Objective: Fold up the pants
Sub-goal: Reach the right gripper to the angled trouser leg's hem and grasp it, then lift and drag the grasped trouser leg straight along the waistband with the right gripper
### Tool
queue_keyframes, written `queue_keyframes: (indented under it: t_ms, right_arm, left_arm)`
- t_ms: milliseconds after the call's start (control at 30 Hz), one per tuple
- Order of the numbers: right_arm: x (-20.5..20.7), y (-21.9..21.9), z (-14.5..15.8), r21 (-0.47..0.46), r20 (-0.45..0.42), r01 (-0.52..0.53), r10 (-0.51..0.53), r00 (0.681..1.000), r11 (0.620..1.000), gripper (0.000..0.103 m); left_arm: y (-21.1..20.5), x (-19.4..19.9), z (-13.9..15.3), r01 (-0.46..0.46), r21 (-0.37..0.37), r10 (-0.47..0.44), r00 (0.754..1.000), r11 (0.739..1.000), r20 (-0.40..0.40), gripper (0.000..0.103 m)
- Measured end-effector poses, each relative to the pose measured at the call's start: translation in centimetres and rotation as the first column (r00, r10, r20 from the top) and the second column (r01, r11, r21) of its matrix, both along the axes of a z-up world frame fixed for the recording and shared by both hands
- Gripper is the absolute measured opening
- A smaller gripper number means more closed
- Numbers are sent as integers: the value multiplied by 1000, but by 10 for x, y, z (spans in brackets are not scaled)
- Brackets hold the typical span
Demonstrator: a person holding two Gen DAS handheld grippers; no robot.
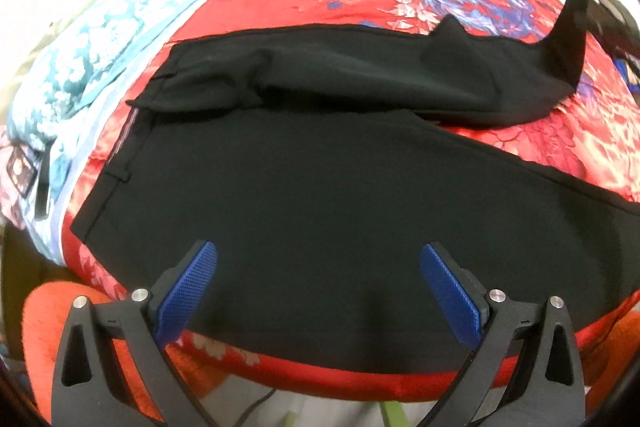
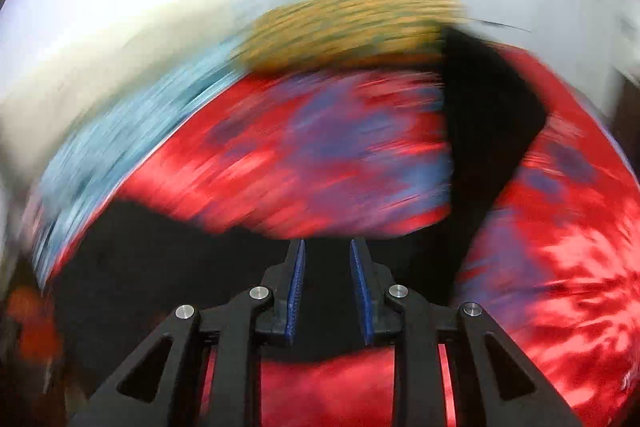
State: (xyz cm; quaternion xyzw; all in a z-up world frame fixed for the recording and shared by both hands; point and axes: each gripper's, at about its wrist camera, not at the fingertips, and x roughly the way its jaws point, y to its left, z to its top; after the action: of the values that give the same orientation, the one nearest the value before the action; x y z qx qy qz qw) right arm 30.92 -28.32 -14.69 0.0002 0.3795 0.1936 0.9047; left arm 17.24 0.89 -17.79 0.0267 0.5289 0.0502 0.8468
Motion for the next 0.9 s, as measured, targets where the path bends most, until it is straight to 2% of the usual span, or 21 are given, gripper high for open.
queue_keyframes:
  t_ms: [33, 67, 100, 133, 200, 267, 367, 467, 500, 533, 600, 667, 700, 733, 767, 800, 833, 900]
  right_arm:
    - [-25, 33, -5, -17, -30, -92, 91, 995, 996, 37]
    - [-52, 67, -15, -25, -69, -184, 182, 981, 983, 63]
    - [-74, 90, -24, -31, -101, -243, 239, 966, 969, 78]
    - [-96, 108, -32, -35, -119, -292, 286, 951, 956, 89]
    - [-133, 125, -41, -59, -115, -360, 352, 929, 931, 89]
    - [-141, 117, -47, -112, -113, -367, 355, 928, 924, 89]
    - [-115, 65, -47, -81, -117, -259, 249, 961, 962, 89]
    - [-62, -24, -46, 46, -125, -25, 31, 992, 999, 89]
    - [-40, -53, -50, 79, -147, 69, -57, 987, 994, 89]
    - [-9, -86, -63, 108, -202, 179, -155, 967, 978, 89]
    - [32, -120, -83, 168, -279, 289, -236, 931, 943, 89]
    - [66, -138, -106, 262, -339, 348, -252, 906, 900, 85]
    - [79, -140, -114, 291, -356, 360, -249, 901, 887, 78]
    - [90, -133, -118, 305, -349, 354, -242, 905, 884, 52]
    - [94, -120, -112, 263, -314, 343, -257, 914, 902, 24]
    - [94, -98, -103, 186, -261, 320, -268, 927, 929, 18]
    - [90, -68, -88, 103, -188, 257, -235, 954, 961, 18]
    - [71, -11, -65, -10, -81, 104, -104, 991, 995, 18]
  left_arm:
    - [4, -1, -3, -11, 4, 11, 1000, 1000, -1, 102]
    - [10, -2, -6, -31, 12, 31, 1000, 999, -5, 102]
    - [14, -3, -7, -45, 16, 45, 999, 999, -5, 102]
    - [18, -4, -7, -55, 17, 55, 998, 998, -2, 102]
    - [32, -8, -7, -82, 19, 82, 997, 996, 13, 102]
    - [44, -9, -8, -106, 6, 106, 994, 994, 20, 102]
    - [52, -8, -11, -124, -29, 124, 992, 992, 11, 102]
    - [47, -7, -12, -105, -36, 106, 994, 994, 16, 102]
    - [45, -7, -12, -96, -31, 96, 995, 995, 18, 102]
    - [42, -7, -13, -85, -24, 86, 996, 996, 17, 102]
    - [37, -5, -16, -68, -8, 68, 998, 998, 11, 102]
    - [32, -3, -18, -56, 6, 56, 998, 998, 4, 102]
    - [30, -3, -18, -52, 12, 52, 999, 999, 3, 102]
    - [28, -2, -19, -49, 20, 48, 999, 999, 4, 102]
    - [27, -2, -19, -46, 25, 46, 999, 999, 5, 102]
    - [27, -1, -19, -44, 29, 44, 999, 999, 7, 102]
    - [27, -1, -20, -43, 32, 42, 999, 999, 7, 102]
    - [27, 2, -22, -45, 26, 45, 999, 999, -2, 102]
